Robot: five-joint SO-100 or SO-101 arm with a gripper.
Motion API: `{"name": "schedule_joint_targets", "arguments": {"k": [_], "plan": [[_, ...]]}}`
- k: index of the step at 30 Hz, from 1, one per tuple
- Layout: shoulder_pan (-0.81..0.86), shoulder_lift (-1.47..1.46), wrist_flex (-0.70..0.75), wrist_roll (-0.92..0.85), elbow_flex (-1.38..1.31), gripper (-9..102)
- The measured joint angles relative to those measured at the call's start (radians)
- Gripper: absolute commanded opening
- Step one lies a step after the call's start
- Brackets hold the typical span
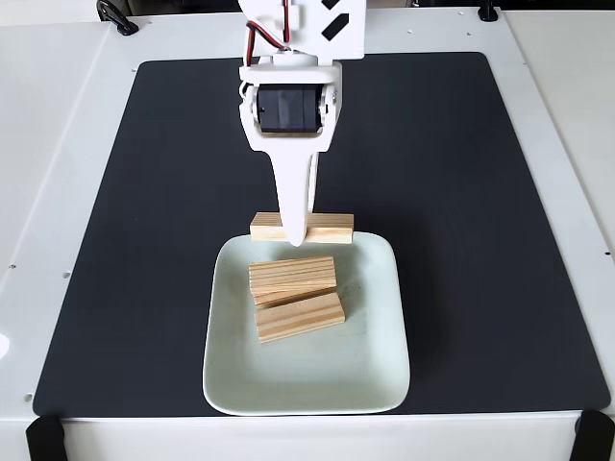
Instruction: Pick up the wooden block and place them on the plate.
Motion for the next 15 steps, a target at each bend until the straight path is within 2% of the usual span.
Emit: {"name": "schedule_joint_targets", "arguments": {"k": [15], "plan": [[0.023, -0.04, 0.038, 0.0, 0.015, 0]]}}
